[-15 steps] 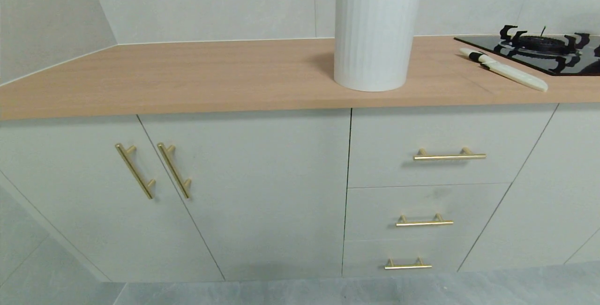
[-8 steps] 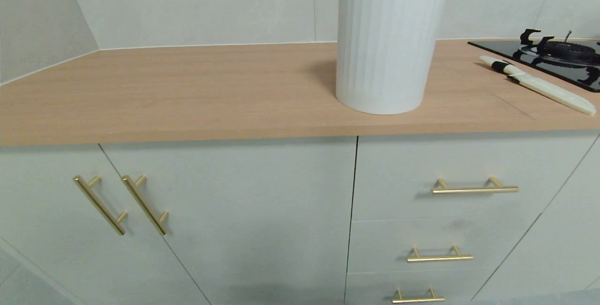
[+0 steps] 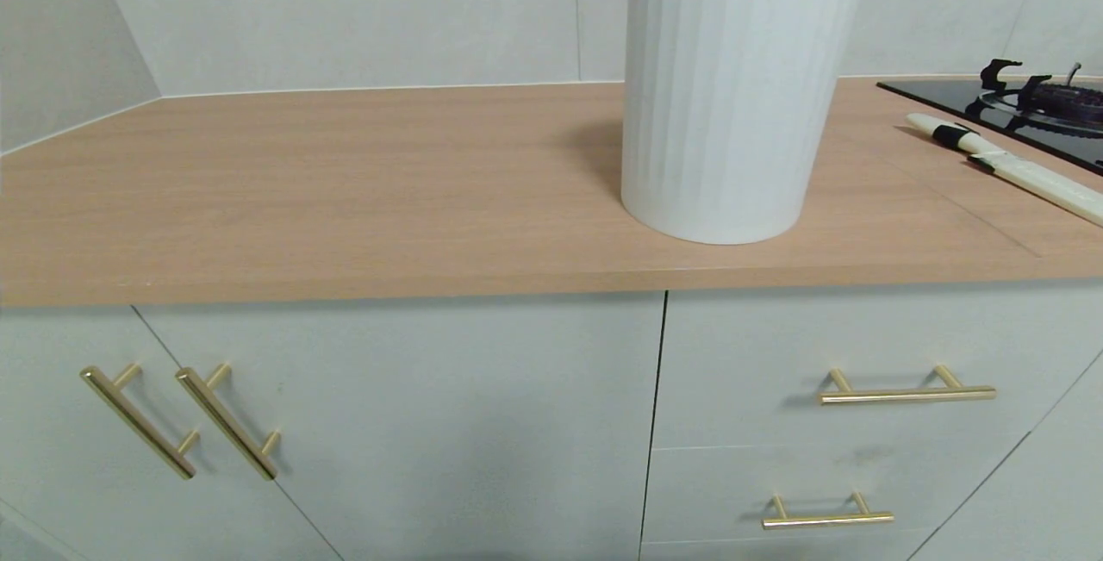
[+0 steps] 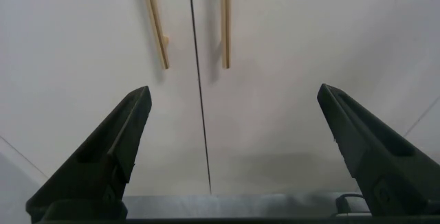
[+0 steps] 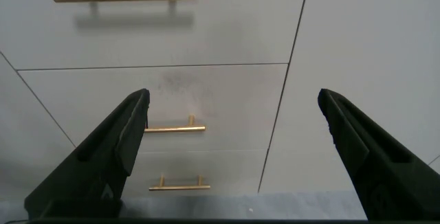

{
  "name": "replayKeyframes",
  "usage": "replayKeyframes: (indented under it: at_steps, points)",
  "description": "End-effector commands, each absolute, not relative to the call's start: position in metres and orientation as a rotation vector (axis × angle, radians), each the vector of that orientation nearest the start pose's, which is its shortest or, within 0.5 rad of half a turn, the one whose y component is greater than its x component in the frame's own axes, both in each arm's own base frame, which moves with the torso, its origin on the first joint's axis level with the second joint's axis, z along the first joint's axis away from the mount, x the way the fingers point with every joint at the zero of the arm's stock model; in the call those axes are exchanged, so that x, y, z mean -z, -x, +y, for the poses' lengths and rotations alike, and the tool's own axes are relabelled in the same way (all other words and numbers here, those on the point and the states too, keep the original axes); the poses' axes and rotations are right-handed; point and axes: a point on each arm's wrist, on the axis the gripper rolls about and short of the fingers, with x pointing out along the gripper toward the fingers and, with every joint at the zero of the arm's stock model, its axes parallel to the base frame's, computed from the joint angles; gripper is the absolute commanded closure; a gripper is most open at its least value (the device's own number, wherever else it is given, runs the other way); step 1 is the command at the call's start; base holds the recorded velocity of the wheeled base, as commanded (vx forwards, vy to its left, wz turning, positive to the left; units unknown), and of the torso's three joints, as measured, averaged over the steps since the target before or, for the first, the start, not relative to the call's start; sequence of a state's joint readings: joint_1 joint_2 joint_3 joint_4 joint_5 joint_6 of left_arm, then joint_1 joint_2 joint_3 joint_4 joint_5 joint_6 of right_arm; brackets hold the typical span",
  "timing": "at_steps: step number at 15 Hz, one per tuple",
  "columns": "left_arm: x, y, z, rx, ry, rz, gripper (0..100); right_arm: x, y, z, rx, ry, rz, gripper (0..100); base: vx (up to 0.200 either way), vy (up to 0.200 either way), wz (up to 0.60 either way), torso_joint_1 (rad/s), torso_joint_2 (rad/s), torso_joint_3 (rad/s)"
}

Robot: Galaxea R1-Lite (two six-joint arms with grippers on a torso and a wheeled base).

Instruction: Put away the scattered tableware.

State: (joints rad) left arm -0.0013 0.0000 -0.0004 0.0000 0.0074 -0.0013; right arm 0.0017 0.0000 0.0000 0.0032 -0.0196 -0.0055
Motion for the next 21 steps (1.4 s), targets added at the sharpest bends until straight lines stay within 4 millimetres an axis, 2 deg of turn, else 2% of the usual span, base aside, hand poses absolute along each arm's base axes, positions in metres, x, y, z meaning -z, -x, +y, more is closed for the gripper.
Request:
replayKeyframes:
  at_steps: [1,11,21]
  points:
    - [-0.0755,0.0227,0.0002,-0.006,0.002,0.002,0,-0.0752,0.0227,-0.0005,0.018,0.006,0.005,0,0.000,0.000,0.00,0.000,0.00,0.000]
    - [-0.0755,0.0227,0.0002,-0.006,0.003,0.002,0,-0.0752,0.0227,-0.0005,0.018,0.008,0.005,0,0.000,-0.200,0.00,0.001,0.00,0.004]
    - [-0.0755,0.0227,0.0002,-0.006,0.002,0.002,0,-0.0752,0.0228,-0.0005,0.018,0.009,0.003,0,0.000,0.000,0.00,0.000,0.00,0.000]
